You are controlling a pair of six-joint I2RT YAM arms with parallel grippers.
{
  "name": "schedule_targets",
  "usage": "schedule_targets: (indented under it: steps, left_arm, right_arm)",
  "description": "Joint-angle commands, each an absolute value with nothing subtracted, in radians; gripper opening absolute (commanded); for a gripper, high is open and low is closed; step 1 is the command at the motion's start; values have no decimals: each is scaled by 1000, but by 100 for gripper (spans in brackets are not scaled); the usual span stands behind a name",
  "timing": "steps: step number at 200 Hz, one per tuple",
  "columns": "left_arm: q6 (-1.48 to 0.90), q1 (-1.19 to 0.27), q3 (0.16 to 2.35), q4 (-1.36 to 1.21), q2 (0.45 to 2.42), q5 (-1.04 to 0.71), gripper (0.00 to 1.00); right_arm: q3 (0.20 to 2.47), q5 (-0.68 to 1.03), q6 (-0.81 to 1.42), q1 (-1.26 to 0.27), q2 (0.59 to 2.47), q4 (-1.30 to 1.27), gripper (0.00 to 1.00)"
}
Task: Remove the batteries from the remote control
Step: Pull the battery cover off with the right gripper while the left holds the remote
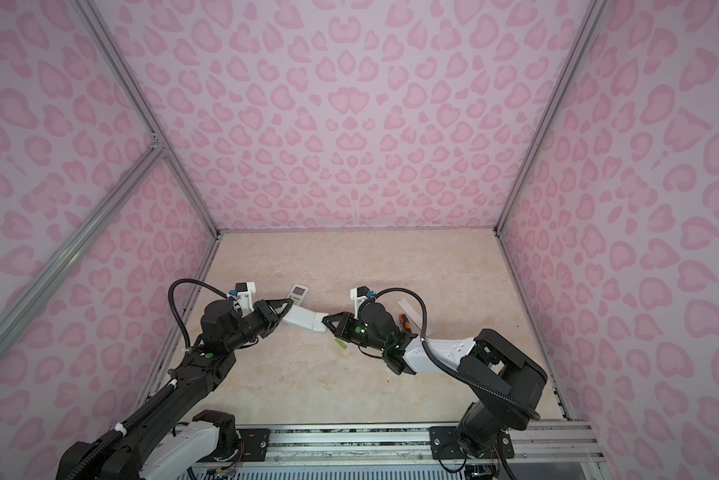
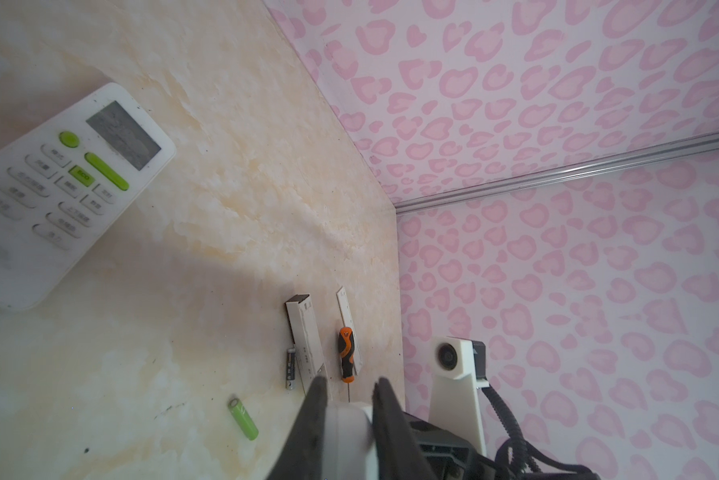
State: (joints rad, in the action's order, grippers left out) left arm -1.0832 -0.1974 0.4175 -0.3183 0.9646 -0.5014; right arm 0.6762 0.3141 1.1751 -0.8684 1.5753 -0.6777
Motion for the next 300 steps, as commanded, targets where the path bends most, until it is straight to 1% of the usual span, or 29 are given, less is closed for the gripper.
schedule_targets:
  steps: [1, 56, 138, 196, 243, 300]
  left_arm:
    - [-1085, -198, 416, -359, 968, -529, 4]
    - [-1080, -198, 428, -351, 991, -536, 4]
    - [-1078, -196, 429, -347, 1031, -542, 4]
    - [-1065, -196, 431, -344, 1062, -548, 4]
    - [-1048, -196, 430, -344, 1080, -557, 4]
    - [-1013, -193, 399, -344, 1098, -564, 4]
  right_arm:
    - [680, 331, 1188, -869, 1586, -742, 16]
    - [675, 351, 1238, -865, 1618, -843, 14]
    - [664, 348, 1242, -857, 1611, -848, 11]
    - [651, 333, 1214, -839, 1587, -806, 7]
    - [656, 306, 1123, -811, 1546, -672, 5]
    - [742, 213, 865, -773, 1557, -372, 4]
